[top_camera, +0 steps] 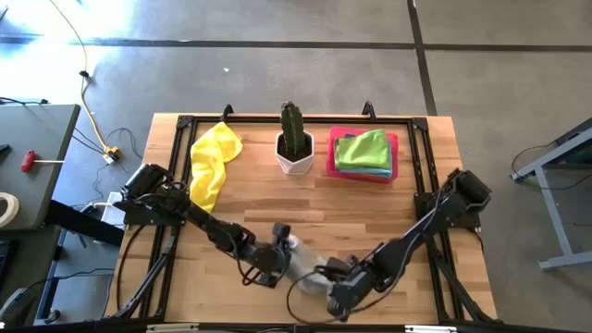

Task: Fold microfiber towels
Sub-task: Fold the gray towel

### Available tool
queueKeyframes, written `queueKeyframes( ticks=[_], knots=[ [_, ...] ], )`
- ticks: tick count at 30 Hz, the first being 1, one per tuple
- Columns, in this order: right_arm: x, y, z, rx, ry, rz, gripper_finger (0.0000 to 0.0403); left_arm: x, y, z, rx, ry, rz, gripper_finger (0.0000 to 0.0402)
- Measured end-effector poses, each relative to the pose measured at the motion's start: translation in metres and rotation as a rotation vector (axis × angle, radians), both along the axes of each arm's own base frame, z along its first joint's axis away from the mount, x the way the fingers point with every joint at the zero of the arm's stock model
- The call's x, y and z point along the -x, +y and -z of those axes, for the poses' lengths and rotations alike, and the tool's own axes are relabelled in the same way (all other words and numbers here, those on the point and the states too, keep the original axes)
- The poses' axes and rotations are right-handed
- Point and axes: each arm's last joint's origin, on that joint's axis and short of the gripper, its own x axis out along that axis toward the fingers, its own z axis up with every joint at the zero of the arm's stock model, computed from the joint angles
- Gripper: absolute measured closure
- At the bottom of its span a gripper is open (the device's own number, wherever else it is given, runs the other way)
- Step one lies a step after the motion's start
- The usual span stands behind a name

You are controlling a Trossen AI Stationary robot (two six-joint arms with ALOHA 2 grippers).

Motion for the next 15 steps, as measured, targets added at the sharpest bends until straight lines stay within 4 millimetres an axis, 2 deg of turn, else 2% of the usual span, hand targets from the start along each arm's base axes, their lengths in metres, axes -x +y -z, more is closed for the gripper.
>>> queueKeyframes(
  ticks=[5,7,11,15],
  knots=[
    [0.0,-0.029,0.011,0.05,0.227,0.058,0.0403,0.001,0.013,-0.006,-0.346,-0.115,-0.345,0.0233],
    [-0.002,-0.041,0.013,0.064,0.278,0.065,0.0403,0.003,0.015,-0.008,-0.423,-0.154,-0.455,0.0224],
    [-0.013,-0.062,0.013,0.063,0.297,0.045,0.0403,0.006,0.009,-0.009,-0.396,-0.209,-0.525,0.0216],
    [-0.022,-0.08,0.013,0.065,0.287,0.026,0.0403,0.003,-0.002,-0.012,-0.244,-0.244,-0.445,0.0216]
  ],
)
